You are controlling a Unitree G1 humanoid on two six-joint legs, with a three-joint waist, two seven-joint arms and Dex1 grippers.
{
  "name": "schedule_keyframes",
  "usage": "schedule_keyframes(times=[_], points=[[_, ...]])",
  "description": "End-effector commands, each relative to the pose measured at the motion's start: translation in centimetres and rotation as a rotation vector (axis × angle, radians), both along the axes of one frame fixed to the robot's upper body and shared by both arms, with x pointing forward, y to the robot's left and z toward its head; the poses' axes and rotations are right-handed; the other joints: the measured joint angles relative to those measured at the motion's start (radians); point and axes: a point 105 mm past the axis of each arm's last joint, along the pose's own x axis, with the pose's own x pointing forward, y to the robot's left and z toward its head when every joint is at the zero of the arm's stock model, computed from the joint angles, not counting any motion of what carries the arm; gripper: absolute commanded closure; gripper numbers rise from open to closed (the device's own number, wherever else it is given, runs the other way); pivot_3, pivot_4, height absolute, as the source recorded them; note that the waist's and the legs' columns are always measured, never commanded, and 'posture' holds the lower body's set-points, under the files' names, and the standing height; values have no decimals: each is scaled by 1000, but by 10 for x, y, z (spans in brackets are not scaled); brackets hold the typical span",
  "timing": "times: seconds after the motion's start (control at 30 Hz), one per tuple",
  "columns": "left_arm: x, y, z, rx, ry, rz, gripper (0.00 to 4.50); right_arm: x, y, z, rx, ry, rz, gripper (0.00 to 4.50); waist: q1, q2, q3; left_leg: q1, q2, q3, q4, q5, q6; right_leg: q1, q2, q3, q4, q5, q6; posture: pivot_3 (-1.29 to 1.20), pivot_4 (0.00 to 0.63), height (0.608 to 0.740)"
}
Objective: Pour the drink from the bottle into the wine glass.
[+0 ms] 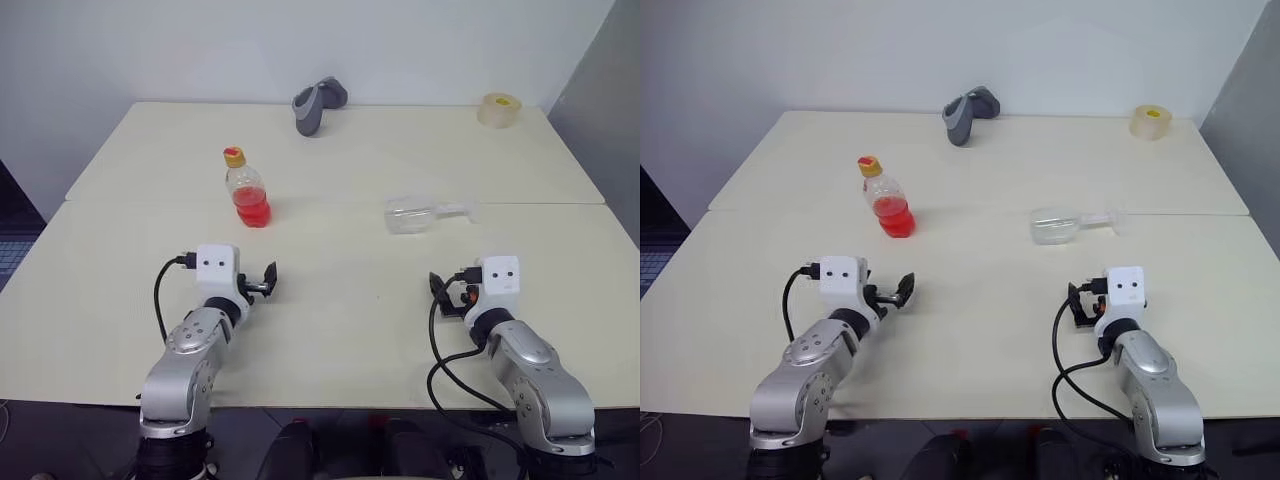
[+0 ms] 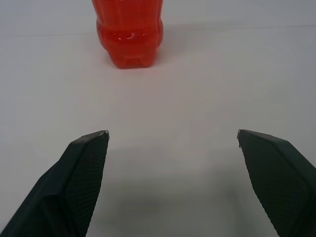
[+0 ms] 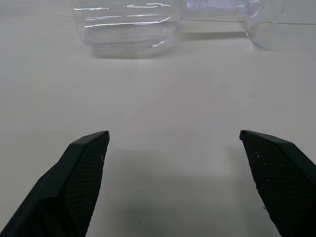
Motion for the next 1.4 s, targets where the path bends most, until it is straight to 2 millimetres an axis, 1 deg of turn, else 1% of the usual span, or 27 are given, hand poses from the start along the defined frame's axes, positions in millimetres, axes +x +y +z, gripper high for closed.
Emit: schedule_keyframes(times=[0.03,0.13,0.3,0.53,0.7,0.77,0.83,0.93,0.97,1.03,1.1,1.2,1.27,1.33,1.37,1.4], points=[[-5,6,10,62,-26,5,40,-3,6,16,25,-59,43,0,0,0,0,0,0,0,0,0,0,0,0,0,0,0,0,0,150,740],[-6,9,14,71,-47,23,40,-4,5,15,25,-53,48,0,0,0,0,0,0,0,0,0,0,0,0,0,0,0,0,0,150,740],[-8,7,12,26,-40,16,40,-5,6,14,19,-54,64,0,0,0,0,0,0,0,1,0,0,0,0,0,0,0,-1,0,150,740],[-8,11,15,65,-54,24,40,-9,9,14,22,-52,95,0,0,0,0,0,0,0,1,0,0,0,0,0,1,1,-1,0,150,740],[-8,12,13,102,-57,26,40,-7,7,15,-3,-62,93,0,0,0,0,0,0,0,1,0,0,0,0,0,1,1,-1,0,150,740],[-7,12,18,131,-103,37,40,-8,8,14,4,-59,98,0,0,0,0,0,0,0,1,0,0,0,0,0,1,1,-1,0,150,740],[-7,11,19,139,-114,39,40,-8,11,14,29,-60,111,0,0,0,0,0,0,0,1,0,0,0,0,0,1,1,-1,0,150,740],[-7,9,20,143,-132,33,40,-9,15,23,42,-122,147,0,0,0,0,0,0,0,1,0,0,0,0,0,1,1,-1,0,150,740],[-6,6,21,94,-140,13,40,-9,17,27,34,-149,166,0,0,0,0,0,0,0,1,0,0,0,0,0,1,1,-1,0,150,740],[0,7,28,32,-179,5,40,-12,23,36,59,-190,236,0,0,0,0,0,0,0,1,0,0,0,0,0,1,1,-1,0,150,740],[6,10,31,27,-205,6,40,-14,29,44,65,-228,326,0,0,0,0,0,0,0,1,0,1,1,0,-1,1,1,-1,0,150,740],[13,6,26,13,-213,10,40,-13,39,55,46,-272,436,0,0,0,0,1,0,0,2,0,1,1,1,-1,1,2,-2,0,150,740],[13,-5,17,-2,-207,-12,40,-9,40,57,33,-280,452,0,-2,-1,0,2,0,1,2,1,2,1,0,0,1,3,-2,0,150,740],[10,-26,5,-7,-194,-72,40,-5,42,59,33,-285,459,0,-2,-1,-1,2,0,1,2,1,2,2,0,0,1,3,-2,0,150,740],[8,-39,1,10,-195,-109,40,-3,43,60,31,-288,462,0,-1,-1,-1,2,0,1,2,1,2,2,0,0,1,3,-2,0,150,740],[8,-47,-1,12,-200,-128,40,-2,44,60,29,-290,466,0,-1,-1,-1,2,0,1,2,1,2,2,0,0,1,3,-2,0,150,740]])
